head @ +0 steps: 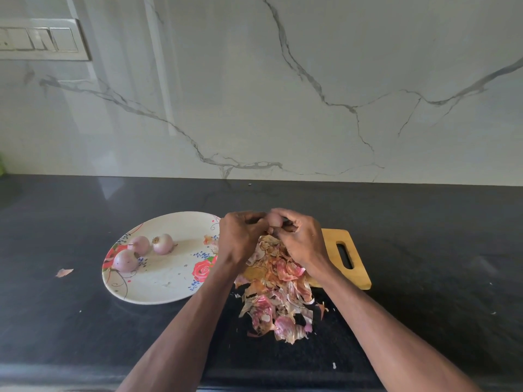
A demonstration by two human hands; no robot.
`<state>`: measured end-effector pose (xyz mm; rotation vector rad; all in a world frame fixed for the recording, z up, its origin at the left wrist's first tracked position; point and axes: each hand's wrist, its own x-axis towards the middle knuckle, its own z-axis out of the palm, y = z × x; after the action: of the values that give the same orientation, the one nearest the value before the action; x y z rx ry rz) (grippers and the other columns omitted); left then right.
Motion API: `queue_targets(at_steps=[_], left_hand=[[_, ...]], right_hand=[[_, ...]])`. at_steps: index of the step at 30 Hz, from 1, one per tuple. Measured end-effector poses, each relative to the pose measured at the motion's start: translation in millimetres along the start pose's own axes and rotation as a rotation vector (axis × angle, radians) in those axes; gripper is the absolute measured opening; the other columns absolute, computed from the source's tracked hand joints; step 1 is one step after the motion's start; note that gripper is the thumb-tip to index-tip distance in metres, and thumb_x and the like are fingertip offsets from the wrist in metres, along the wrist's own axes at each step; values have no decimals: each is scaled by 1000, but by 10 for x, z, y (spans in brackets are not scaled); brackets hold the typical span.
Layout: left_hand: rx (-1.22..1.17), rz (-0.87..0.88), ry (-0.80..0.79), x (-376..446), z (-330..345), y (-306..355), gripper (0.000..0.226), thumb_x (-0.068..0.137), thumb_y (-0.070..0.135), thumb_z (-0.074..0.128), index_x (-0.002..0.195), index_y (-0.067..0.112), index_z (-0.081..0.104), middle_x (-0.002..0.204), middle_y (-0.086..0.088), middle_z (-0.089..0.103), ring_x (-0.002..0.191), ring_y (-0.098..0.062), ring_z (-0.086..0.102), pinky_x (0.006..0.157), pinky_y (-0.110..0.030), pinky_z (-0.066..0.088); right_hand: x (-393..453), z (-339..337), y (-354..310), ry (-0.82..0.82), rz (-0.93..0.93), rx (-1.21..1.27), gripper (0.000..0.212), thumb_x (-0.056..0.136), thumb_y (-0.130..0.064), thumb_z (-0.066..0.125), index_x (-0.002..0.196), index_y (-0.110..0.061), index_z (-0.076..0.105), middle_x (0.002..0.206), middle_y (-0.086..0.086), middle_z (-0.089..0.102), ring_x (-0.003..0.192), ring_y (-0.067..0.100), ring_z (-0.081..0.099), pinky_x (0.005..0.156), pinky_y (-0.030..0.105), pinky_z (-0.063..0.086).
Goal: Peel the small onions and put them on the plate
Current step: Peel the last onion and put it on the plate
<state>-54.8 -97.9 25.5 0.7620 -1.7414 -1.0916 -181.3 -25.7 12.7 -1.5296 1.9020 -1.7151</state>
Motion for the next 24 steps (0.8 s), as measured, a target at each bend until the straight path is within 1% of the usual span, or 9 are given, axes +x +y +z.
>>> queue_targets(at_steps=[4,7,10,11,13,15,19,22,24], left_hand=[[-63,-36,34,-16,11,32,9,83,8,79,92,10,81,73,7,76,67,-12,74,63,-22,59],[-101,-68,59,11,-7,17,12,85,2,74,93,7,80,79,-6,78,69,-16,75,66,-28,61],[-174,-108,43,21,-19,25,26,85,-3,69,78,20,79,76,-6,77,71,-22,76,69,-32,62],[-202,-128,43,28,-22,25,28,86,-4,68,76,20,79,75,-7,77,71,-24,76,68,-32,62],[-258,-181,54,60,-36,10,14,89,-4,66,89,4,78,81,-14,76,71,-27,76,66,-29,61],[-312,-244,77,92,-67,-1,10,91,-3,65,97,-6,73,85,-19,75,72,-28,76,64,-26,60],[-396,-315,114,126,-98,-3,8,91,-3,66,94,-7,72,81,-20,75,71,-27,76,64,-25,61],[-427,-347,137,138,-85,3,6,91,-4,66,90,-7,71,76,-19,75,69,-26,76,62,-24,60],[-453,-365,150,147,-81,2,7,91,-4,66,90,-8,71,75,-19,75,70,-28,76,62,-25,60]], right_hand=[[-11,25,-9,20,29,40,39,84,-15,81,122,-13,72,116,0,74,107,11,69,92,28,58],[-6,36,-24,22,53,77,42,82,-16,82,122,-13,71,116,1,73,107,9,68,92,23,56],[3,44,-20,10,102,132,40,81,-13,83,120,-15,71,113,-1,74,105,8,69,92,26,56],[7,46,-18,3,122,153,38,82,-13,82,118,-17,71,112,-2,74,105,8,69,92,27,56],[21,50,-9,-12,158,204,35,82,-10,82,112,-24,70,111,-3,73,106,11,68,93,29,56],[35,54,-12,-28,194,253,35,82,-6,80,107,-28,68,112,-2,72,108,14,67,95,32,55],[66,83,-2,-70,251,271,40,83,0,77,109,-25,60,118,2,68,112,15,64,100,40,53],[84,112,39,-54,268,237,40,81,-8,79,110,-28,59,119,1,65,111,16,63,99,44,52],[87,107,35,-54,282,237,38,83,-10,78,111,-26,59,119,0,66,111,16,63,99,41,52]])
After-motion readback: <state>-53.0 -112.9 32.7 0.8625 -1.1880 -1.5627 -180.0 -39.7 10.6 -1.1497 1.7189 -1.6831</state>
